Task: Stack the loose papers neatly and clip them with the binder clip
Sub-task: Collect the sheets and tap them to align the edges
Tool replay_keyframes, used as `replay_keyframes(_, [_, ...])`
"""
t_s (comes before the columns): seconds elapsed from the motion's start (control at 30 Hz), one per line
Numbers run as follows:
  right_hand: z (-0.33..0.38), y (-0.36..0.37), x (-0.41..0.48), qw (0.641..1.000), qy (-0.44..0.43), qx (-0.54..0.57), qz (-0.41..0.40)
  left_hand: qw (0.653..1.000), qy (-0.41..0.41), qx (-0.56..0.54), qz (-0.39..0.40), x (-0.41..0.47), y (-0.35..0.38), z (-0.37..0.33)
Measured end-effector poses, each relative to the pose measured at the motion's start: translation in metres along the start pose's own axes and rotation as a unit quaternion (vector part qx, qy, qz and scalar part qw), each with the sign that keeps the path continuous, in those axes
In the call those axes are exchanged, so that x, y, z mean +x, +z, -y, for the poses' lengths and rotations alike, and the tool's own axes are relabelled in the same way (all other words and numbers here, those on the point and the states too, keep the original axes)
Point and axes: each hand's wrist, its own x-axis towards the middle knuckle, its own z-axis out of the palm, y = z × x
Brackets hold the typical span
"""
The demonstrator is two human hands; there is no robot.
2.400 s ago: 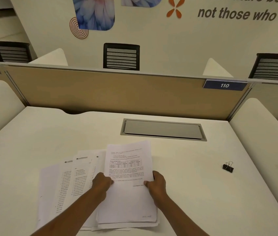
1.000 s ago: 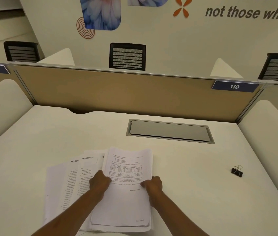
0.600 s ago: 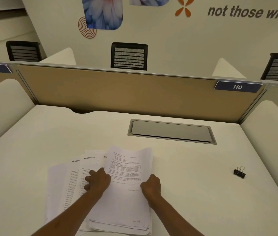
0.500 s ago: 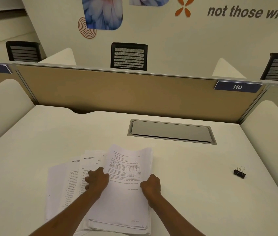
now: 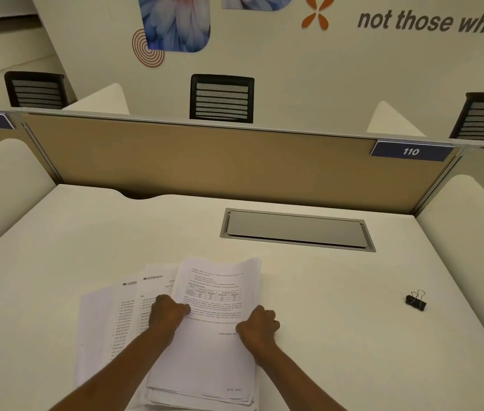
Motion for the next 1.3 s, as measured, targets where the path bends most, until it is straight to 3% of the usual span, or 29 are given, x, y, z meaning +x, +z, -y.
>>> replay_keyframes(0.27, [-0.005,-0.001,0.002,0.987,0.013,0.161,0.023,0.994,0.013,0.106,-0.029,0.008,-0.012,0.005])
replay_keyframes(0.47, [-0.008,-0.008,-0.002,0.97,0.017,0.24,0.036,0.991,0.014,-0.116,0.064,0.02,-0.009,0.007])
replay_keyframes(0.6, [-0.007,-0.014,-0.001,0.949,0.029,0.311,0.041,0.976,0.019,-0.147,0.162,0.022,-0.013,0.009])
replay_keyframes(0.73, [-0.007,-0.017,0.004,0.93,0.074,0.352,0.07,0.938,0.005,-0.214,0.272,0.015,-0.024,0.004])
replay_keyframes(0.97, [-0.008,-0.033,0.007,0.919,0.062,0.368,0.127,0.912,0.035,-0.17,0.371,0.006,-0.024,0.002])
replay_keyframes(1.17, [-0.02,-0.048,0.002,0.929,0.031,0.368,0.027,0.908,0.086,-0.221,0.346,-0.006,-0.016,0.002])
replay_keyframes(1.3, [-0.026,-0.07,-0.009,0.924,-0.034,0.381,-0.005,0.903,0.115,-0.261,0.322,-0.023,-0.01,-0.01])
